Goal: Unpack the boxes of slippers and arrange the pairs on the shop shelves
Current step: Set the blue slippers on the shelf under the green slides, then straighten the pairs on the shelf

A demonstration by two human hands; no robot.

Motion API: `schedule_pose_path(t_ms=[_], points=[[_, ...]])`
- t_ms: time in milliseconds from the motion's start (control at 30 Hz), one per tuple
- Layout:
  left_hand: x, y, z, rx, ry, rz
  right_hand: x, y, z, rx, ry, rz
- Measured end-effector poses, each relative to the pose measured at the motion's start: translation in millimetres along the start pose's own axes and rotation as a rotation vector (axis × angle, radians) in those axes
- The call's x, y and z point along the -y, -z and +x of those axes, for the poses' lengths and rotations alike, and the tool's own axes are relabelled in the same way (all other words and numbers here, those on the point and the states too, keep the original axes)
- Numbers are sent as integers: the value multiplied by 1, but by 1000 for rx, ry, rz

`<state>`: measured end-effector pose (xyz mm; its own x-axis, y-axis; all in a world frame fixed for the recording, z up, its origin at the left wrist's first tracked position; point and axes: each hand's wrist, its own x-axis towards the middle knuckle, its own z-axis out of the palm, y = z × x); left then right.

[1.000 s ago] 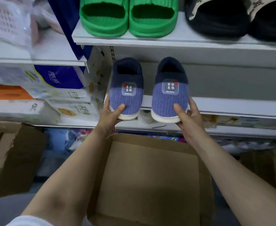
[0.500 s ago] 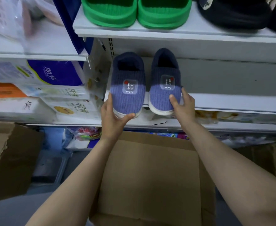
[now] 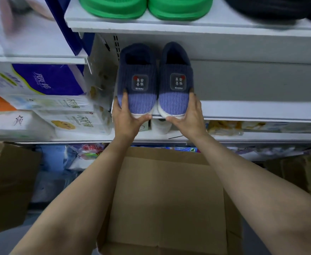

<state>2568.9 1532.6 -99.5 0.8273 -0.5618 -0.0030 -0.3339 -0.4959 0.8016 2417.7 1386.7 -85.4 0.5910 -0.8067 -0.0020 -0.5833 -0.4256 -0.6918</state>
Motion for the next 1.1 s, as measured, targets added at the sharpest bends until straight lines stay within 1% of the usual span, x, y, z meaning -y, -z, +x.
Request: schedule_pose_path(t_ms=[133, 233, 333, 433, 500, 633, 800, 933, 1100], points=[[-3, -1, 4, 16, 6, 11, 0, 3, 3, 27, 11, -46], [-12, 4, -2, 12, 30, 67, 3, 13, 0, 53, 20, -73], [-32, 11, -17, -22, -15, 204, 0, 37, -7, 92, 45, -142], [-70, 12, -41, 16, -79, 347, -8, 76, -27, 110, 107, -266], [-102, 8, -63, 72, -160, 409, -18, 111, -44, 109, 130, -341], [-175, -10, -117, 154, -357, 456, -43, 196, -92, 58, 144, -369], [-272, -51, -204, 214, -558, 425, -95, 322, -173, -85, 129, -378], [-347, -99, -286, 271, -682, 362, -144, 420, -253, -257, 109, -425], [-424, -172, -385, 314, -874, 318, -206, 520, -350, -406, -15, -459]])
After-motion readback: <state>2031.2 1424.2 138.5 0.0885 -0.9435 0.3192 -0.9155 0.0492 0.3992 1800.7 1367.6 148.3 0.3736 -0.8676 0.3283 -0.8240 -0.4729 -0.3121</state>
